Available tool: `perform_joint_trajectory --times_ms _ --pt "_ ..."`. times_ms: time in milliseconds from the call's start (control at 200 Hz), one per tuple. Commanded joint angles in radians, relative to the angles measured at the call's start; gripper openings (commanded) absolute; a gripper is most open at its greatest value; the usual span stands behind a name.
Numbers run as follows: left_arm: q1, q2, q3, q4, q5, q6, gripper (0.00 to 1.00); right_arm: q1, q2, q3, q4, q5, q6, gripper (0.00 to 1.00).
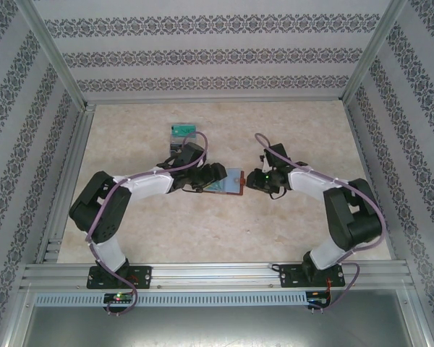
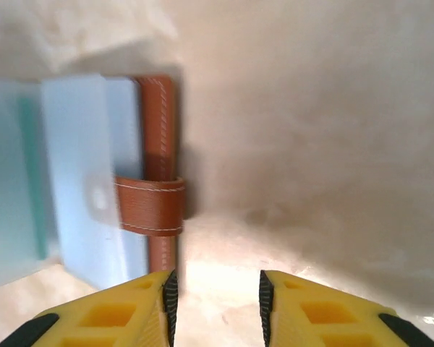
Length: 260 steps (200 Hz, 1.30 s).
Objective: Take the credit cards out of the card holder
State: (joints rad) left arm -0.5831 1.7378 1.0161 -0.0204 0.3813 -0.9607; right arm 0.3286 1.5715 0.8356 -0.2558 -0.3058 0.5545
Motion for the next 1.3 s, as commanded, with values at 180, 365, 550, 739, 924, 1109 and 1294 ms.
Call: perform_joint_trajectory --times_ms 180,365,550,739,924,1109,1294 --pt "0.058 -0.049 0.004 -0.138 -0.07 0.115 0.59 0.063 -0.025 0.094 0.013 -0.093 0.054 0.33" --pt "0.063 -0.02 0.012 -0.114 -0.036 0.111 0.6 0.105 0.012 0.141 0.001 -0.062 0.069 0.33" --pt "0.061 0.04 0.025 -0.061 0.032 0.099 0.61 0.089 0.07 0.122 -0.038 -0.018 0.056 0.33" --pt "0.058 0.084 0.049 -0.035 0.064 0.091 0.61 0.087 0.122 0.102 -0.03 -0.003 0.033 0.33" --pt "0.057 0.11 0.056 -0.027 0.075 0.087 0.61 0.09 0.163 0.102 -0.023 0.004 0.022 0.33" --pt "0.05 0.114 0.044 0.021 0.106 0.073 0.62 0.093 0.2 0.111 -0.024 -0.007 0.013 0.33" --pt "0.036 0.123 0.049 0.044 0.126 0.065 0.62 0.095 0.216 0.113 -0.019 -0.015 0.013 0.34"
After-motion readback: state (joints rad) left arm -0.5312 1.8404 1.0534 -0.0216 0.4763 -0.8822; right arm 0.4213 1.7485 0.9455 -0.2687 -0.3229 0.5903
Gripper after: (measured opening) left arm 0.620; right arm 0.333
